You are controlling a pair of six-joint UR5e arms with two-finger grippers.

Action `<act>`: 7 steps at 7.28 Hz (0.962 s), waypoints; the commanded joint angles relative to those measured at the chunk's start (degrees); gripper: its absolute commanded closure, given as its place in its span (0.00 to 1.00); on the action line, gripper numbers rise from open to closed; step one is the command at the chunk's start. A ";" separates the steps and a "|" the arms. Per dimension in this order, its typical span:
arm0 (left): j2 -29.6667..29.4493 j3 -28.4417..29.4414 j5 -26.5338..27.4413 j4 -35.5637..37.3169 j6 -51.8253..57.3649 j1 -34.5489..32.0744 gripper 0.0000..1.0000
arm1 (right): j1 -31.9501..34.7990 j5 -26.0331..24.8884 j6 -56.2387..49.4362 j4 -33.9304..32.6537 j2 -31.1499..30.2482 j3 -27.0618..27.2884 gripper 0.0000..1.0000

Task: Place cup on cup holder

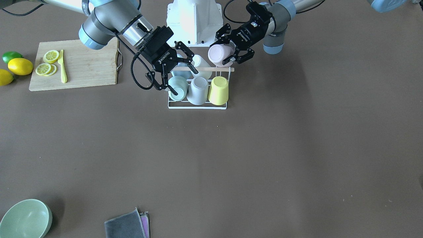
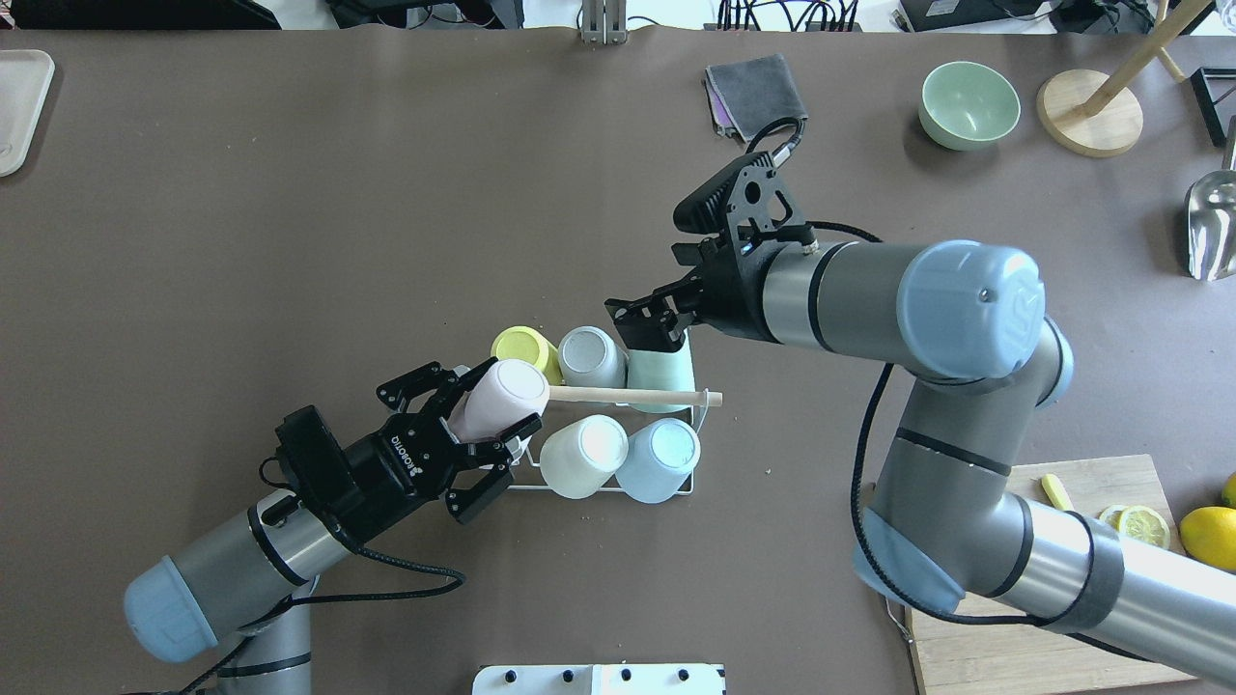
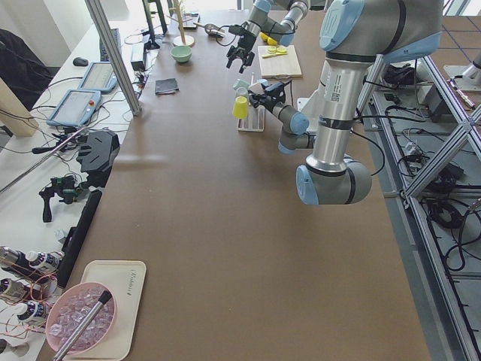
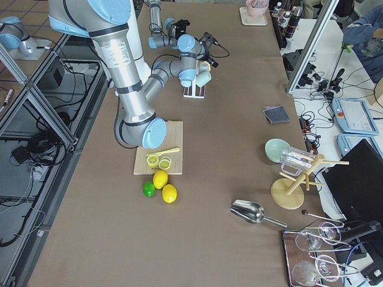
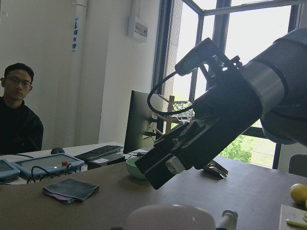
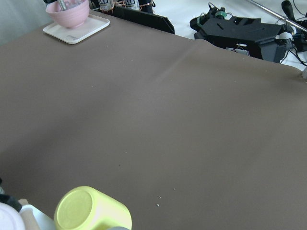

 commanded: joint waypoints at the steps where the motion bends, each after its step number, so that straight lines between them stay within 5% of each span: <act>1: 0.00 0.46 0.00 0.01 0.04 -0.04 1.00 | 8.48 12.87 0.12 -21.33 -0.04 8.78 0.00; 2: 0.35 1.16 0.78 -0.17 0.04 -0.04 0.03 | 16.78 18.31 -0.57 -32.47 -7.09 9.33 0.00; 5: 0.88 0.73 1.76 -1.65 -0.05 0.23 0.02 | 32.11 27.74 -0.49 -35.30 -18.82 8.64 0.00; 7: 3.06 -4.77 1.84 -0.79 -0.31 -0.21 0.02 | 34.70 31.02 -0.58 -37.77 -20.34 7.85 0.00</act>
